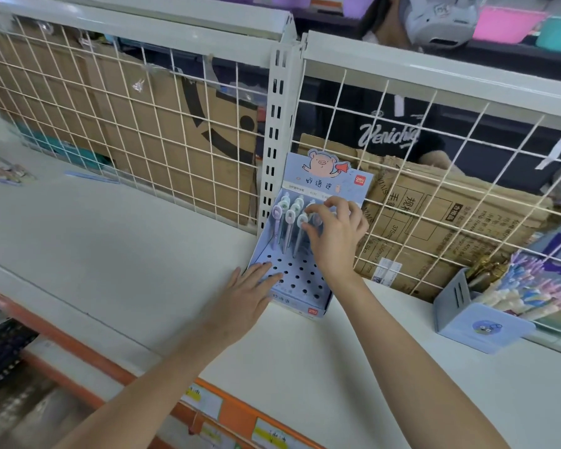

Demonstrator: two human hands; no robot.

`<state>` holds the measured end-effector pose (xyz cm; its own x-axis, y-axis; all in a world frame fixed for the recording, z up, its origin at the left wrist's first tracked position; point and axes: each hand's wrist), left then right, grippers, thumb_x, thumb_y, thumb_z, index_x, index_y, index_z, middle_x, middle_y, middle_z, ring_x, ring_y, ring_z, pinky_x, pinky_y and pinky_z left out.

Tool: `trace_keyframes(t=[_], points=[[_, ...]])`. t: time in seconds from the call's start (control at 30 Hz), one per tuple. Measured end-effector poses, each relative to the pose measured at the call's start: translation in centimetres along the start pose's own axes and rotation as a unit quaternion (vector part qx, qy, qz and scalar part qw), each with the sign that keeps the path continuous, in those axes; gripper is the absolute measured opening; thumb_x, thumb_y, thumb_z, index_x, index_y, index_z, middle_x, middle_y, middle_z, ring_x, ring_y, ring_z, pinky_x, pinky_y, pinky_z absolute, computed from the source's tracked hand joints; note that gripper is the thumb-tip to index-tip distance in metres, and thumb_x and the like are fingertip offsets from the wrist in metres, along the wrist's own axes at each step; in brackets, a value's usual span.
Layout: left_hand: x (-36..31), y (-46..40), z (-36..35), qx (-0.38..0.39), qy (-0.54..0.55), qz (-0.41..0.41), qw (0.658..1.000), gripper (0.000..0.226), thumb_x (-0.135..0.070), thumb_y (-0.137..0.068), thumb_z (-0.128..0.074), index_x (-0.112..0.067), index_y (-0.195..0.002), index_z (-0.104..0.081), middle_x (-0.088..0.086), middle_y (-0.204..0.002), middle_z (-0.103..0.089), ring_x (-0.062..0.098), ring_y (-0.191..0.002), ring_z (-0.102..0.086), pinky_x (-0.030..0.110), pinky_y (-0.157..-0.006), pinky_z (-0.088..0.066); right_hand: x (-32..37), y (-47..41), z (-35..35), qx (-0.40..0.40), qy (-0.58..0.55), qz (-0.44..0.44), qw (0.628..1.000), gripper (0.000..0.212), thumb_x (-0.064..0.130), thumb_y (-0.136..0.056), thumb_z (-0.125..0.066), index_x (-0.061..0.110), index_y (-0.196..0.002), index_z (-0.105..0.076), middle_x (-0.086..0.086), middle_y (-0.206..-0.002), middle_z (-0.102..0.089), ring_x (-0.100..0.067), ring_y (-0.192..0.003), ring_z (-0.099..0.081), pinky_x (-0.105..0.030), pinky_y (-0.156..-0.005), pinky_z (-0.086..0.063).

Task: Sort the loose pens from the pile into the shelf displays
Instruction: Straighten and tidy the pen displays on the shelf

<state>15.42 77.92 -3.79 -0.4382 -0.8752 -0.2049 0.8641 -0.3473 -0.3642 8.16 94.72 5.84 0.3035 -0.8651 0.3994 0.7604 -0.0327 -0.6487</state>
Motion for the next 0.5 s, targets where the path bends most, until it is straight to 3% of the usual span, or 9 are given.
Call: trace_keyframes(t=[0.13,0.27,0.37,0.5], points=[[-0.1,1.8,1.5,-0.049,0.060,0.015,0.997,0.038,-0.034,-0.097,-0.028,-0.028,-0.131,-0.044,-0.001,-0.135,-0.053,0.007,-0.124,-0.042,0.035,-0.107,-0.029,0.5,0.5,0.4,0.014,-0.059,-0.040,0.997,0.025,0.017,-0.077,-0.073,0.022,-0.101,-0.069,-0.009,-0.121,-0.052,-0.034,-0.119,-0.040,-0.047,-0.097,-0.024],[1.8,4.2,4.1,-0.076,0.044,0.057,0.994,0.045,-0.042,-0.099,-0.023,-0.021,-0.128,-0.051,0.001,-0.133,-0.054,0.007,-0.121,-0.040,0.025,-0.106,-0.016,2.0,2.9,0.9,-0.021,-0.132,-0.013,0.991,0.041,0.008,-0.080,-0.065,0.021,-0.119,-0.061,-0.009,-0.128,-0.049,-0.023,-0.121,-0.039,-0.039,-0.095,-0.026],[4.3,6.1,5.5,-0.096,0.034,0.099,0.990,0.041,-0.034,-0.094,-0.032,-0.019,-0.123,-0.057,0.002,-0.127,-0.059,0.005,-0.117,-0.041,0.031,-0.106,-0.028,4.3,5.5,0.5,0.011,-0.178,0.031,0.983,0.042,0.008,-0.081,-0.057,0.017,-0.122,-0.059,-0.009,-0.127,-0.052,-0.023,-0.119,-0.042,-0.028,-0.098,-0.024],[7.4,8.6,7.9,-0.112,0.031,0.148,0.982,0.044,-0.032,-0.091,-0.031,-0.014,-0.113,-0.065,0.002,-0.112,-0.066,0.006,-0.105,-0.050,0.042,-0.096,-0.045,8.2,8.4,-0.7,0.124,-0.227,0.075,0.963,0.052,-0.004,-0.081,-0.056,0.017,-0.128,-0.052,-0.001,-0.128,-0.053,-0.014,-0.119,-0.042,-0.030,-0.099,-0.026]])
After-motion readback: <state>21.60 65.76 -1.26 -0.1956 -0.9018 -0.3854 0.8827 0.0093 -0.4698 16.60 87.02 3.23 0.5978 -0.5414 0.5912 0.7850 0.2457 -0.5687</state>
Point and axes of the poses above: each hand's wrist, its own y-axis away from the middle knuckle, its own z-axis out of the back of the hand, x = y × z
